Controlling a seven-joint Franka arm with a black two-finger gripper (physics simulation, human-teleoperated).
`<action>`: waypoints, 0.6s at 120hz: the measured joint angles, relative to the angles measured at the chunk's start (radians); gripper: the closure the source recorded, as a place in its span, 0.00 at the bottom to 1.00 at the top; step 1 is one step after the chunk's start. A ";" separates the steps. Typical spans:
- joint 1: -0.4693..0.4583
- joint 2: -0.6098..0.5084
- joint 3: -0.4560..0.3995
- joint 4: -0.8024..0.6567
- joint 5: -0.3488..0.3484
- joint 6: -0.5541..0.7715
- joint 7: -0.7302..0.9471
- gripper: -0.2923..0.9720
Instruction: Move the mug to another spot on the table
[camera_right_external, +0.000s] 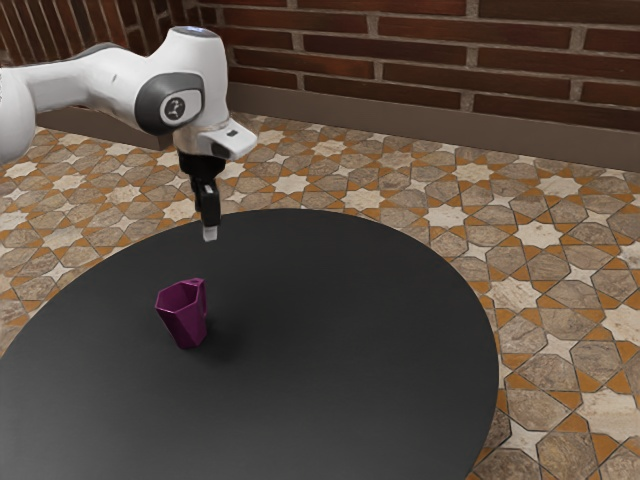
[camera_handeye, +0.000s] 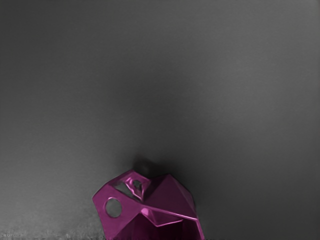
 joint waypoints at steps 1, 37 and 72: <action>0.000 0.000 0.002 -0.004 -0.003 0.000 -0.006 0.23; -0.015 0.029 0.118 -0.071 -0.104 0.084 -0.209 0.23; -0.098 0.141 0.266 -0.073 -0.137 0.174 -0.349 0.23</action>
